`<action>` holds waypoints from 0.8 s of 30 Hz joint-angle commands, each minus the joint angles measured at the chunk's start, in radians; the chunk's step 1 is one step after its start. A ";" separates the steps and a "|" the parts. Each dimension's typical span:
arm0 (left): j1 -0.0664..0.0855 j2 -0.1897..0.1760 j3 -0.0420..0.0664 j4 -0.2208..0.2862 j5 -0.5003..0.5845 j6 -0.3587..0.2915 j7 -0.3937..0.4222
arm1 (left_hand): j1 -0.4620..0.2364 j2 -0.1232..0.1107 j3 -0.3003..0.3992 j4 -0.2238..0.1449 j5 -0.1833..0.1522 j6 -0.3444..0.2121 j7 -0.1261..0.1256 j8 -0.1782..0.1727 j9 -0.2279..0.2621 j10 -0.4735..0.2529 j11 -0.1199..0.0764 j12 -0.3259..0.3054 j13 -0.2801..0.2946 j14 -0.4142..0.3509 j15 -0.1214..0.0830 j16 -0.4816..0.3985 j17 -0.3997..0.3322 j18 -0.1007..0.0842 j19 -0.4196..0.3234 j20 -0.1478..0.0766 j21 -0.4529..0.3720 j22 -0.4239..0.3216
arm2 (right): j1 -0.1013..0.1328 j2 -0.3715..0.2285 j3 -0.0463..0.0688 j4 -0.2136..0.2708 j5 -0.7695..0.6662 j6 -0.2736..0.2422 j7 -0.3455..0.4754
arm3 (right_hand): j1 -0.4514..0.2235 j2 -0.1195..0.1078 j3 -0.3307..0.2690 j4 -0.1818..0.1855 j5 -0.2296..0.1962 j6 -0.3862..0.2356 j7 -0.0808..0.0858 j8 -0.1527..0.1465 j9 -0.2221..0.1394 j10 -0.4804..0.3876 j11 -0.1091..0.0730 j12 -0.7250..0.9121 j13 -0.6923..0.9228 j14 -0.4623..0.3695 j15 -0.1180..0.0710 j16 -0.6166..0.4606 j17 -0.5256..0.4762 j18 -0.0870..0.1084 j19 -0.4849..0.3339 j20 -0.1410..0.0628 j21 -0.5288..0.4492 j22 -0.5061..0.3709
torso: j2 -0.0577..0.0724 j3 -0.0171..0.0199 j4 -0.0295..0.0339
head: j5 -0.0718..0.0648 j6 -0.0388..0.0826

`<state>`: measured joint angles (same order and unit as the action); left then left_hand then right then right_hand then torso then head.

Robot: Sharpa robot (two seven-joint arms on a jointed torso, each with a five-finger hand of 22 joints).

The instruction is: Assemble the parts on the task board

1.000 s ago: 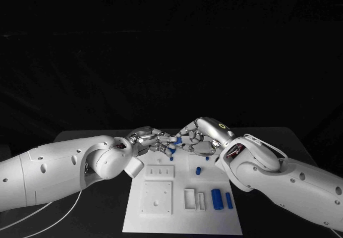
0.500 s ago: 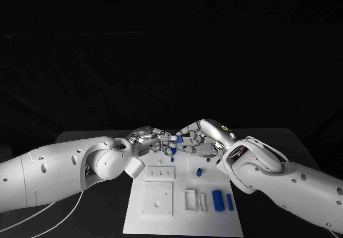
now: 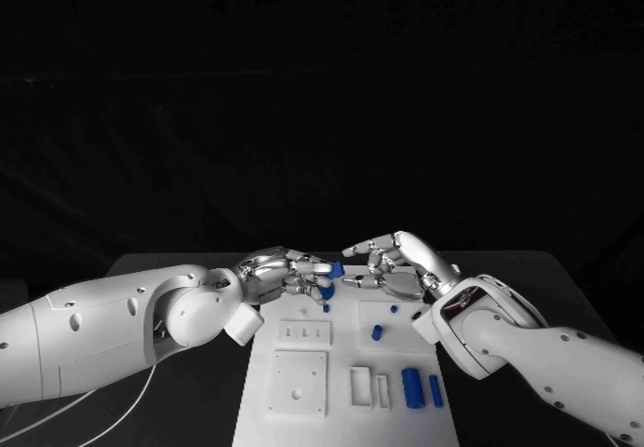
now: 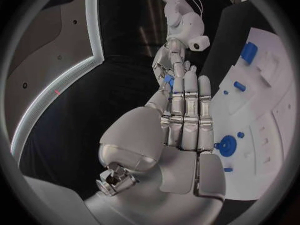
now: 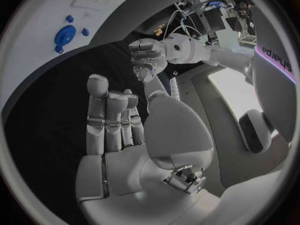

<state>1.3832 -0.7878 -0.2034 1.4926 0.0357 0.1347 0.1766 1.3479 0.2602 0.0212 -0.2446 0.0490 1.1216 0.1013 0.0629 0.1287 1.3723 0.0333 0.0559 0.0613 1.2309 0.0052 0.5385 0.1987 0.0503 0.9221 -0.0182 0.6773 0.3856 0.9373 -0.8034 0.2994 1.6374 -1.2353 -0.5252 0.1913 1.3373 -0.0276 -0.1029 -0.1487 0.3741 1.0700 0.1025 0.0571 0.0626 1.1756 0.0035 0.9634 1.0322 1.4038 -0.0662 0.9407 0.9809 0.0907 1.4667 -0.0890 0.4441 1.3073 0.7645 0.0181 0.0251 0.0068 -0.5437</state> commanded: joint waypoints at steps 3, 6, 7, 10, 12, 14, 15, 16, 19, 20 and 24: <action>-0.010 -0.009 0.018 -0.028 0.051 0.273 0.001 | -0.001 0.013 -0.004 -0.011 -0.001 0.018 -0.028 0.003 0.358 0.006 0.001 0.006 0.001 -0.011 -0.001 0.003 0.000 -0.015 -0.007 -0.001 -0.008 0.002 | -0.005 0.002 0.002 0.002 0.239 -0.012 0.149 | -0.007 0.027 -0.035 -0.036 0.021 0.008 -0.001 0.005 0.001 -0.007 -0.002 0.006 -0.002 -0.007 0.001 0.007 0.000 0.014 0.028 0.006 -0.001 0.052 | 0.000 0.0002 -0.0014 | 0.009 0.010; -0.016 -0.013 0.029 -0.044 0.056 0.358 -0.008 | -0.005 0.019 -0.007 -0.017 -0.001 0.015 -0.027 0.003 0.367 0.005 0.002 0.006 0.001 -0.015 0.000 0.001 0.000 -0.015 -0.012 0.000 -0.010 0.004 | -0.008 0.005 0.006 0.007 0.280 -0.006 0.168 | -0.011 0.038 -0.051 -0.052 0.023 0.006 -0.003 0.005 0.001 -0.005 -0.004 0.010 -0.002 -0.005 -0.001 0.012 0.003 0.012 0.027 0.004 0.000 0.052 | 0.001 0.0008 -0.0004 | 0.011 0.013; -0.018 -0.015 0.032 -0.050 0.058 0.383 -0.010 | -0.006 0.020 -0.007 -0.017 -0.001 0.015 -0.028 0.003 0.368 0.006 0.002 0.006 0.001 -0.016 0.000 0.001 0.000 -0.015 -0.013 0.001 -0.011 0.004 | -0.010 0.006 0.009 0.010 0.291 -0.002 0.173 | -0.013 0.045 -0.059 -0.060 0.024 0.005 -0.004 0.005 0.001 -0.005 -0.006 0.011 -0.001 -0.006 -0.002 0.012 0.003 0.012 0.028 0.004 0.001 0.052 | 0.001 0.0006 0.0001 | 0.012 0.014; -0.023 -0.018 0.042 -0.067 0.066 0.447 -0.016 | -0.008 0.022 -0.006 -0.019 -0.001 0.012 -0.027 0.003 0.380 0.005 0.002 0.006 0.001 -0.018 0.001 0.001 0.001 -0.015 -0.014 0.002 -0.014 0.005 | -0.020 0.006 0.019 0.019 0.312 0.013 0.183 | -0.011 0.051 -0.065 -0.071 0.029 0.003 -0.006 0.005 0.001 -0.005 -0.007 0.010 -0.002 -0.006 -0.003 0.012 0.004 0.010 0.027 0.002 0.003 0.052 | 0.000 0.0001 0.0012 | 0.015 0.014; -0.027 -0.019 0.051 -0.081 0.070 0.475 -0.017 | -0.009 0.023 -0.005 -0.019 -0.001 0.009 -0.027 0.003 0.389 0.005 0.002 0.006 0.002 -0.020 0.002 0.001 0.002 -0.015 -0.014 0.003 -0.016 0.005 | -0.025 0.005 0.023 0.026 0.314 0.027 0.185 | -0.010 0.051 -0.066 -0.073 0.029 0.003 -0.007 0.005 0.001 -0.006 -0.008 0.010 -0.002 -0.006 -0.003 0.012 0.004 0.010 0.027 0.002 0.003 0.052 | 0.000 -0.0002 0.0006 | 0.020 0.015; -0.030 -0.019 0.057 -0.093 0.074 0.493 -0.019 | -0.010 0.023 -0.003 -0.019 -0.001 0.007 -0.027 0.003 0.395 0.006 0.002 0.006 0.002 -0.021 0.002 0.002 0.002 -0.015 -0.014 0.003 -0.017 0.006 | -0.029 0.004 0.025 0.031 0.308 0.040 0.185 | -0.011 0.056 -0.072 -0.084 0.033 0.003 -0.007 0.005 0.001 -0.007 -0.009 0.009 -0.002 -0.008 -0.004 0.010 0.004 0.009 0.026 0.001 0.005 0.053 | 0.000 -0.0003 -0.0006 | 0.023 0.017; -0.031 -0.019 0.060 -0.099 0.075 0.501 -0.020 | -0.011 0.024 -0.002 -0.019 -0.001 0.006 -0.027 0.003 0.400 0.007 0.002 0.006 0.002 -0.021 0.002 0.003 0.003 -0.015 -0.014 0.003 -0.018 0.006 | -0.030 0.004 0.026 0.034 0.304 0.045 0.185 | -0.010 0.056 -0.072 -0.085 0.033 0.003 -0.007 0.005 0.001 -0.007 -0.009 0.009 -0.002 -0.008 -0.004 0.011 0.004 0.009 0.026 0.001 0.005 0.053 | -0.001 -0.0004 -0.0010 | 0.025 0.018; -0.031 -0.019 0.062 -0.104 0.076 0.509 -0.021 | -0.011 0.023 -0.001 -0.019 -0.001 0.006 -0.027 0.003 0.403 0.008 0.002 0.006 0.002 -0.022 0.002 0.004 0.003 -0.015 -0.015 0.003 -0.019 0.006 | -0.032 0.004 0.027 0.037 0.299 0.050 0.185 | -0.009 0.057 -0.072 -0.086 0.034 0.004 -0.007 0.005 0.001 -0.007 -0.009 0.009 -0.002 -0.007 -0.004 0.011 0.005 0.008 0.026 0.001 0.005 0.053 | 0.000 -0.0005 -0.0012 | 0.025 0.018; -0.033 -0.016 0.065 -0.115 0.078 0.525 -0.022 | -0.012 0.023 0.001 -0.019 -0.001 0.004 -0.027 0.003 0.411 0.007 0.002 0.006 0.002 -0.024 0.002 0.005 0.004 -0.015 -0.014 0.003 -0.019 0.008 | -0.034 0.007 0.028 0.046 0.291 0.058 0.186 | -0.012 0.062 -0.079 -0.097 0.033 0.006 -0.008 0.005 0.001 -0.008 -0.009 0.009 -0.001 -0.009 -0.004 0.013 0.008 0.008 0.024 0.001 0.007 0.053 | 0.000 -0.0009 -0.0006 | 0.026 0.018; -0.033 -0.015 0.066 -0.118 0.078 0.529 -0.023 | -0.013 0.023 0.002 -0.020 -0.001 0.003 -0.027 0.003 0.417 0.008 0.002 0.006 0.002 -0.025 0.002 0.006 0.005 -0.015 -0.015 0.003 -0.021 0.009 | -0.035 0.008 0.028 0.050 0.289 0.060 0.187 | -0.012 0.062 -0.079 -0.097 0.033 0.006 -0.008 0.005 0.001 -0.008 -0.009 0.009 -0.001 -0.009 -0.004 0.013 0.008 0.008 0.024 0.001 0.007 0.053 | 0.000 -0.0004 0.0005 | 0.027 0.019; -0.035 -0.012 0.069 -0.130 0.079 0.540 -0.021 | -0.014 0.024 0.003 -0.020 -0.001 0.002 -0.027 0.003 0.421 0.008 0.002 0.006 0.003 -0.025 0.002 0.007 0.006 -0.016 -0.015 0.003 -0.021 0.010 | -0.040 0.010 0.029 0.065 0.284 0.068 0.188 | -0.012 0.065 -0.080 -0.101 0.037 0.008 -0.008 0.005 0.001 -0.008 -0.010 0.009 -0.001 -0.009 -0.004 0.013 0.007 0.008 0.024 0.001 0.008 0.053 | 0.000 0.0006 0.0021 | 0.033 0.019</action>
<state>1.3487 -0.8025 -0.1352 1.3651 0.0985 0.6137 0.1542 1.3369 0.2768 0.0200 -0.2652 0.0413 1.1111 0.0908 0.0608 0.1289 1.3721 0.0335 0.0559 0.0627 1.2127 0.0094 0.5421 0.2036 0.0507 0.9111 -0.0144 0.6581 0.3953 0.8998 -0.7946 0.3279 1.6961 -0.9537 -0.4907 0.3569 1.3238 0.0267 -0.1837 -0.2455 0.4080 1.0776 0.0976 0.0571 0.0626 1.1704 -0.0019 0.9703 1.0305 1.4003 -0.0697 0.9469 0.9881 0.0905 1.4667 -0.0891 0.4489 1.3081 0.7642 0.0177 0.0252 0.0362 -0.5250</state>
